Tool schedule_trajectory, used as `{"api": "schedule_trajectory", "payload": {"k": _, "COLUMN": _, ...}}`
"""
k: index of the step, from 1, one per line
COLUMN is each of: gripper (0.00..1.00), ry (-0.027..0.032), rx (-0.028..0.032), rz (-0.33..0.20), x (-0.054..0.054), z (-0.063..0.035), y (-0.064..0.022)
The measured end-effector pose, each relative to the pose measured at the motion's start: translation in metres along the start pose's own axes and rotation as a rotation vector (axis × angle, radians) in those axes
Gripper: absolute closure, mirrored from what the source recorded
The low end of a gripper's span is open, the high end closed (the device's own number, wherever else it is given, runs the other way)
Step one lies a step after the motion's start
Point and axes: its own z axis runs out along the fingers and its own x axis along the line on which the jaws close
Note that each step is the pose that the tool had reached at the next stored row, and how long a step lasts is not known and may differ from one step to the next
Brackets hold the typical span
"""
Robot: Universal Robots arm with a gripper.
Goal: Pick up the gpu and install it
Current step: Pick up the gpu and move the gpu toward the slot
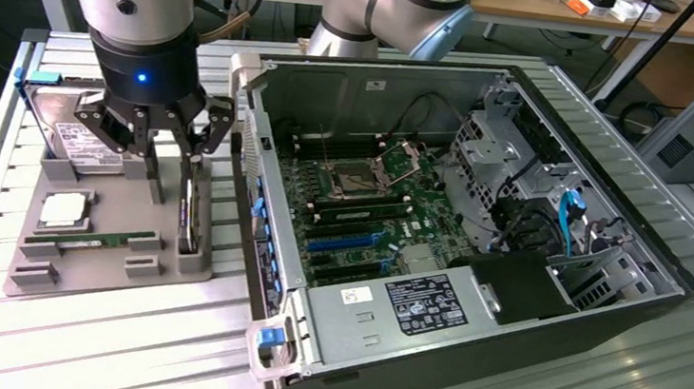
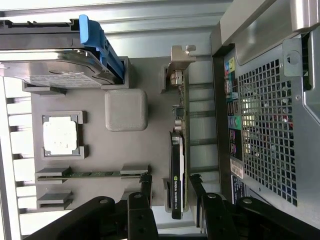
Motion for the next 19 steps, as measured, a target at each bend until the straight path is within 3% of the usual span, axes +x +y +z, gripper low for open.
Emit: {"api": "schedule_trajectory", "payload": {"k": 19, "gripper": 0.58, "ry": -0.0004, "rx": 0.0047, "rz": 0.000, "x": 0.0001, "z": 0.0054, "y": -0.0001}}
